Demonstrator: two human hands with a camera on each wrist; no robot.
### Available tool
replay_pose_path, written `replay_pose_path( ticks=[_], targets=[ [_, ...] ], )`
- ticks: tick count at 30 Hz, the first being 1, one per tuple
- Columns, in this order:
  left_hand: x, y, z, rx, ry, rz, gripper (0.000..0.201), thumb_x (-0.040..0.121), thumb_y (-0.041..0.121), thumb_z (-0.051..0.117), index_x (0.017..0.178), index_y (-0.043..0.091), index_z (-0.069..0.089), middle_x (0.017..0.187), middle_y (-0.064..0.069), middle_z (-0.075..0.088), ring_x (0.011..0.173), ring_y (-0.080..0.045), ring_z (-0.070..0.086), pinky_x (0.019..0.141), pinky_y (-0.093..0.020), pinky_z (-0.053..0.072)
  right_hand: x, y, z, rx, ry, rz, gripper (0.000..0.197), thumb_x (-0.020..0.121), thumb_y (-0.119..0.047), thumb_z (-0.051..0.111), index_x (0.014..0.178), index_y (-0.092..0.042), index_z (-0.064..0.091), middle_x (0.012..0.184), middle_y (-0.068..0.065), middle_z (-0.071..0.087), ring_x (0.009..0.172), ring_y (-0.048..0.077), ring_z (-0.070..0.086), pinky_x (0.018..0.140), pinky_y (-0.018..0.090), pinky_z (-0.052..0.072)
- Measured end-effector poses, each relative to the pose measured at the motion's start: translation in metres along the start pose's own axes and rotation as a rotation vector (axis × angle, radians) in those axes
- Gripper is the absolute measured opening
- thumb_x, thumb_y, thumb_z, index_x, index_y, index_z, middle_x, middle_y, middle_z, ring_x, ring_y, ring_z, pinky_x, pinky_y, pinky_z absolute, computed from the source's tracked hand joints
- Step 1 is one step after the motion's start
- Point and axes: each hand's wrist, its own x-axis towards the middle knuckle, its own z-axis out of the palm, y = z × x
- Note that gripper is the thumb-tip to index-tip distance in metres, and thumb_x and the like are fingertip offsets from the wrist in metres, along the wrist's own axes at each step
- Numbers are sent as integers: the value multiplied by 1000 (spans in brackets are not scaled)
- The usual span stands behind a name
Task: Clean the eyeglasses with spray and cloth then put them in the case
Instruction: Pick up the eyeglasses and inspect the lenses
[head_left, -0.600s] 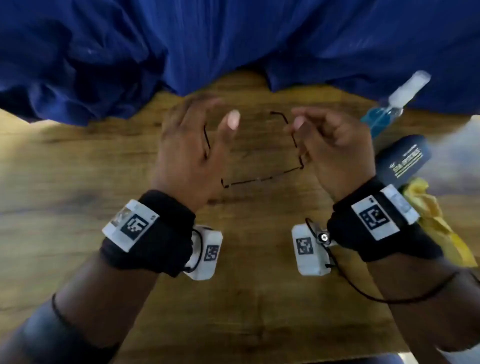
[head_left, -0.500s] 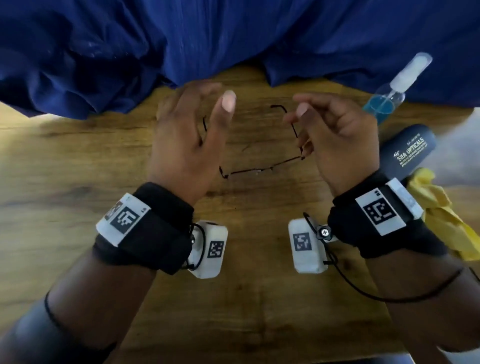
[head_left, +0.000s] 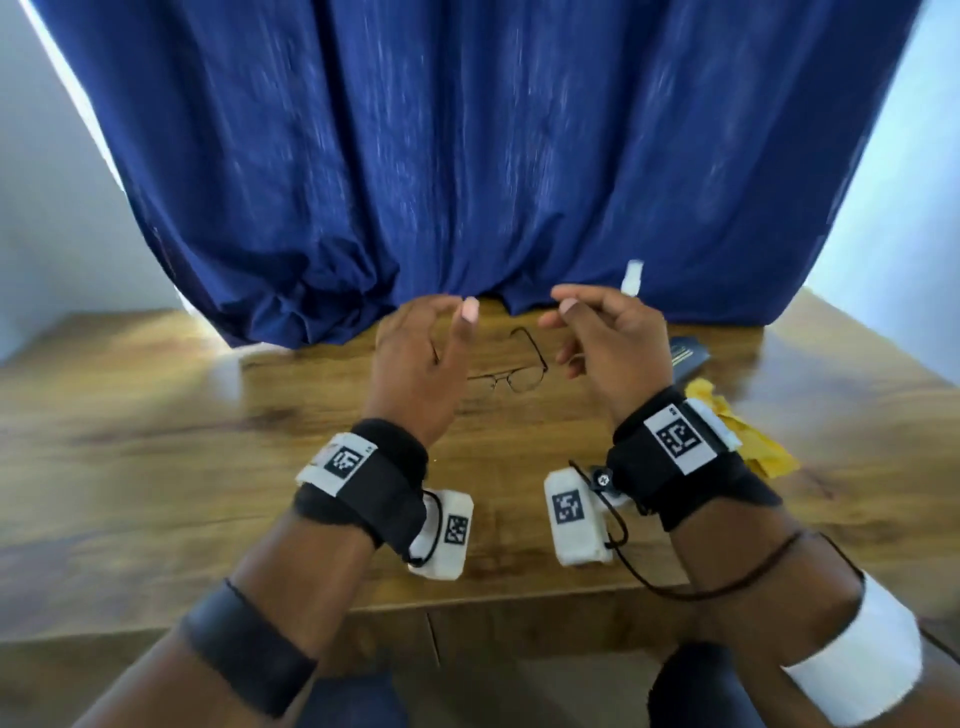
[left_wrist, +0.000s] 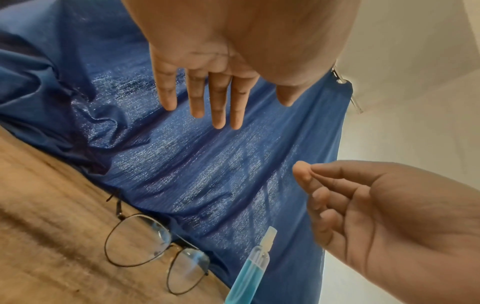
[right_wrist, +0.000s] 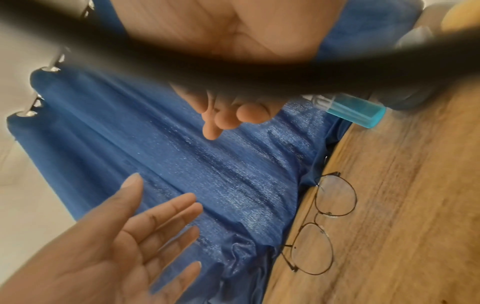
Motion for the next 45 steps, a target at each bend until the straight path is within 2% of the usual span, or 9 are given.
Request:
replay_pose_path(
  ticks=[6,10,15,19,21,27,33,39,45],
  targets=[
    [-12,10,-11,-76,-4,-176,34,101,46,57,125,23,66,123,5,69,107,-14,64,94,-33,49,-16,-15,-8,44,-24,81,19,101,-14,57,110,-13,73,87,1,79,53,12,58,49,28,47],
    [-4,0,-15,-195,-1,-316,24,100,35,61,120,24,68,117,7,69,114,-16,65,102,-31,47,3,4,0,108,-26,283,18,100,-15,58,110,-11,73,94,5,78,56,15,55,51,28,45],
    [45,-24,-11,-460,30,-529,32,93,32,65,119,16,74,122,-8,74,124,-33,64,110,-49,47,60,38,7,176,-14,473,15,98,-15,61,109,-12,71,92,3,74,56,13,55,49,25,47],
    [77,-60,11,-664,46,-738,31,98,25,63,126,13,70,121,-4,73,99,-18,66,78,-35,51,108,81,14,8,46,520,12,92,-15,66,101,-10,72,85,8,67,56,16,52,52,29,48],
    [80,-72,23,-729,33,-826,27,100,23,60,124,13,68,117,-3,73,91,-17,61,72,-33,49,121,102,17,-95,45,499,5,90,-19,68,89,-15,71,77,10,61,52,18,51,55,33,48],
    [80,-113,52,-553,-10,-734,14,100,15,57,106,17,69,85,-1,62,78,-18,58,64,-33,47,132,135,17,-264,-119,481,21,90,-25,71,110,-16,73,84,10,64,59,21,52,47,29,42],
    [72,-122,61,-481,-214,-765,24,101,26,63,81,13,58,67,-6,55,64,-23,54,57,-34,44,118,127,12,-386,-272,556,37,85,-39,77,99,-6,74,73,11,62,62,28,50,44,28,35],
    [69,-121,56,-407,-281,-721,21,94,16,74,110,9,62,78,-10,70,63,-21,60,59,-32,52,111,123,10,-266,-312,548,21,87,-17,79,100,-2,72,77,14,69,64,24,62,65,33,55],
    [74,-99,40,-977,-92,-614,30,95,2,66,123,4,58,84,-7,79,82,-18,72,66,-21,62,106,102,7,95,-172,380,14,92,-12,73,90,1,72,68,9,66,54,11,61,51,21,54]
  ],
)
